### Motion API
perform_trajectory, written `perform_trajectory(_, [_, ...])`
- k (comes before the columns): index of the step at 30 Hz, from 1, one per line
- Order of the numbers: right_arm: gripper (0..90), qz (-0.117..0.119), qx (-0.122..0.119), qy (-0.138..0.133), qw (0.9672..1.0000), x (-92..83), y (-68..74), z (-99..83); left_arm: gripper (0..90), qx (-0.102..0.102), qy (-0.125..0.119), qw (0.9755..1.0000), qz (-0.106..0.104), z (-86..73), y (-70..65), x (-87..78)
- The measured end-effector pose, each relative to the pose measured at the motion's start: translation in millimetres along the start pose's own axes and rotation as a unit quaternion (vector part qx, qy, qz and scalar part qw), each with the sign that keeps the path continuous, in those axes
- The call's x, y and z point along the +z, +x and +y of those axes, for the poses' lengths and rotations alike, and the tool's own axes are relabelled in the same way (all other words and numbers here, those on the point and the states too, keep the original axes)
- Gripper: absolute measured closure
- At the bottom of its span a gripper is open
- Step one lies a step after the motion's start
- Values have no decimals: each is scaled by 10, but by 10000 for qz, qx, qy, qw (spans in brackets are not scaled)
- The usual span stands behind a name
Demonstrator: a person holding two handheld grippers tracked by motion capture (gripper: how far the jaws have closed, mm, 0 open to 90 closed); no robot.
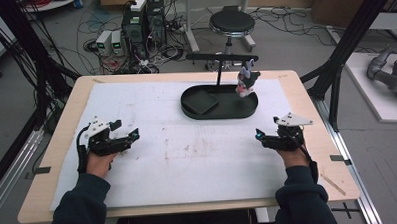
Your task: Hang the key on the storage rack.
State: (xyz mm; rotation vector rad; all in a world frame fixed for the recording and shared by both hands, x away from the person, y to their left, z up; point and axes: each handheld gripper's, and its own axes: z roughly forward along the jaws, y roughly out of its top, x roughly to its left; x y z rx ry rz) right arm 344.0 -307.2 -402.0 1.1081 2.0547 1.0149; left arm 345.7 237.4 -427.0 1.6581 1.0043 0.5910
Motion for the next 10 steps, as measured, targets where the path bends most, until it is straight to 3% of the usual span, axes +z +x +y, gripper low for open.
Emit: perform_trajectory(10, [209,-18,51,57,10000,21,-24,-30,193,-62,56,10000,22,-9,20,6])
